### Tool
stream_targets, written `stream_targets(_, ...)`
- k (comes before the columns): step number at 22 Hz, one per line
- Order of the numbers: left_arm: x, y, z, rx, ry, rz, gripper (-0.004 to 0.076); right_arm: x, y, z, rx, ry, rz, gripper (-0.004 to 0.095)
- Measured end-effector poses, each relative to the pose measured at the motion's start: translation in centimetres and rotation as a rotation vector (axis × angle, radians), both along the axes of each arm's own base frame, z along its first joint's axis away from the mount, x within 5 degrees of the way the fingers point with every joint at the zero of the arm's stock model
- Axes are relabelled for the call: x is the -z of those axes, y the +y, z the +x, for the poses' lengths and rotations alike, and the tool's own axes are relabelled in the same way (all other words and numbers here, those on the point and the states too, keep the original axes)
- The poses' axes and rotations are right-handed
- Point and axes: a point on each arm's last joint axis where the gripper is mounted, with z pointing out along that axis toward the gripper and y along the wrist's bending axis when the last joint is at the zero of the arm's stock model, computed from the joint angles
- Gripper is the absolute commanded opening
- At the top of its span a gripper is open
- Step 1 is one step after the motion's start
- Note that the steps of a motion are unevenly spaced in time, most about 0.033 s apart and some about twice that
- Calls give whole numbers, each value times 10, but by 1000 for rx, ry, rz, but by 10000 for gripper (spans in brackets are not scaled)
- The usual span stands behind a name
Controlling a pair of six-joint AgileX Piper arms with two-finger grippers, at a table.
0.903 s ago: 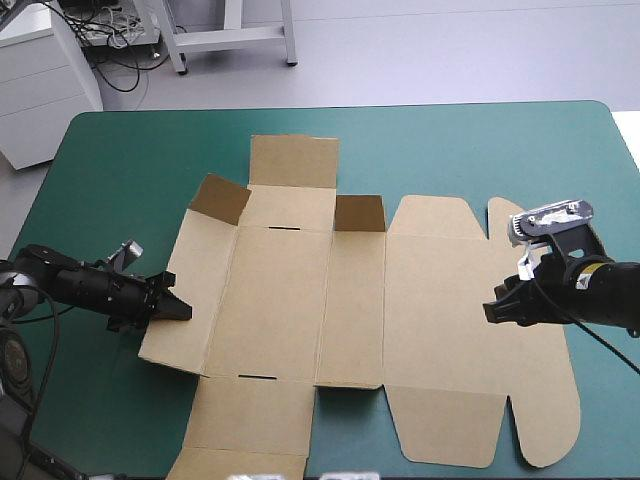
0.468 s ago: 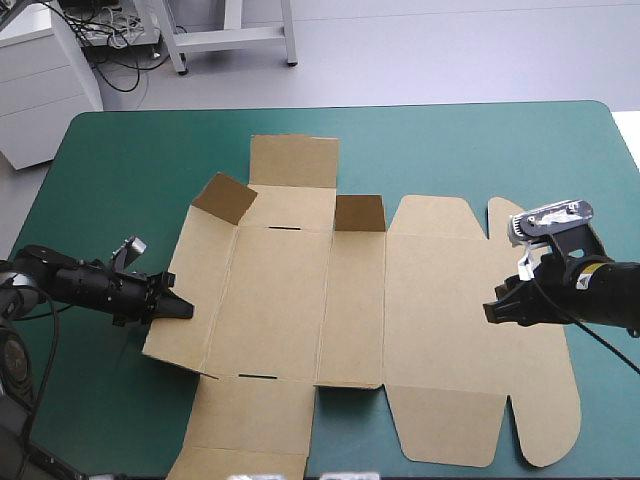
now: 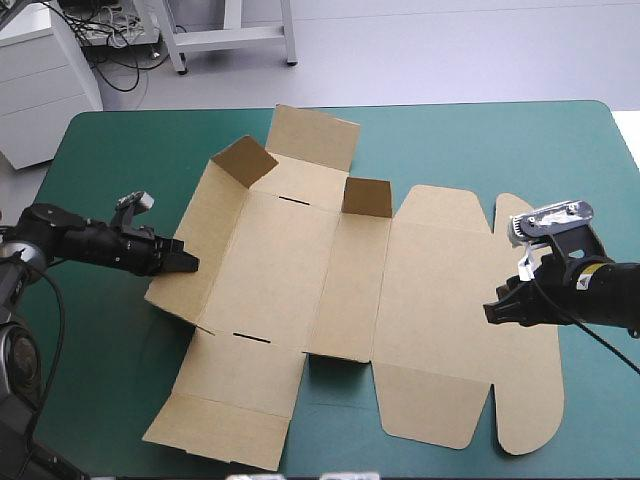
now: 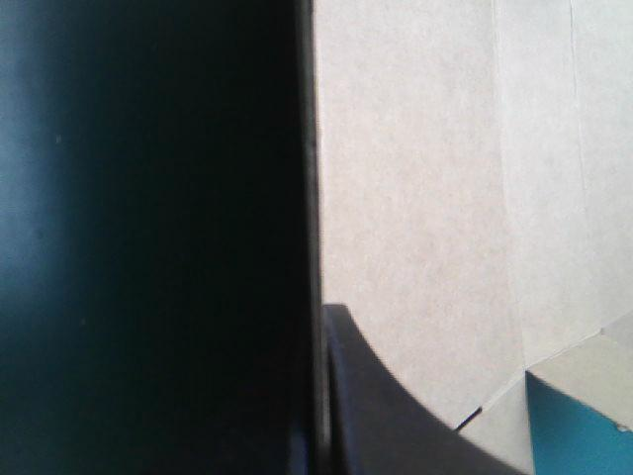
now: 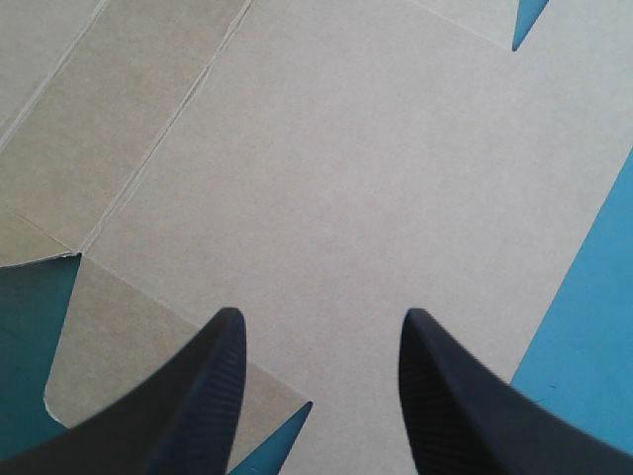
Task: Fold the box
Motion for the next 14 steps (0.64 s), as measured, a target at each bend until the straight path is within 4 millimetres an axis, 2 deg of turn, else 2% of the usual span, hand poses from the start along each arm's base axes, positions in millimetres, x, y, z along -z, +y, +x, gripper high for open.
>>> stream_targets(8,-52,-38,43,271,-207,309,-32,0,0,0,2,4,1,415)
stream_targets(14,-89,-81,70,472,-491,587,-32,0,0,0,5,5,4,409)
